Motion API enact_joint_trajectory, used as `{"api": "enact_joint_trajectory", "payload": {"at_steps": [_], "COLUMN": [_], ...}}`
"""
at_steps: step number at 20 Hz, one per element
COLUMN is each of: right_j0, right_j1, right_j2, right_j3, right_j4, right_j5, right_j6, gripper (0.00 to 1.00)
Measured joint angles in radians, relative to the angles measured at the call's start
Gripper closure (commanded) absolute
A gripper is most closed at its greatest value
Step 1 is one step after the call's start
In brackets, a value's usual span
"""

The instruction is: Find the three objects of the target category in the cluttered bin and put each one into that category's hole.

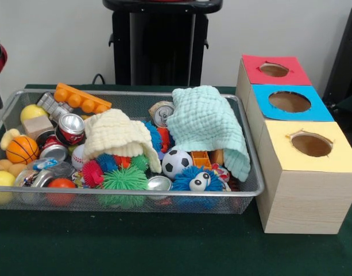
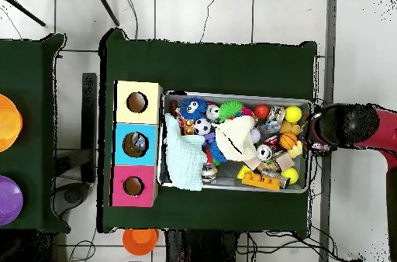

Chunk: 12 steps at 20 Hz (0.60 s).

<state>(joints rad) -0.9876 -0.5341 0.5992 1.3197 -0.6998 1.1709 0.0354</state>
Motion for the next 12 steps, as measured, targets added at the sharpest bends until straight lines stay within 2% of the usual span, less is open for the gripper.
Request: {"api": "enact_joint_trajectory", "payload": {"at_steps": [12], "right_j0": [0.008], "right_j1": [0.062], "right_j2": [0.008], "right_j3": [0.009], "right_j4": [0.0], "right_j5": [-0.038], "right_j6": [0.0], "gripper": [1.0]}}
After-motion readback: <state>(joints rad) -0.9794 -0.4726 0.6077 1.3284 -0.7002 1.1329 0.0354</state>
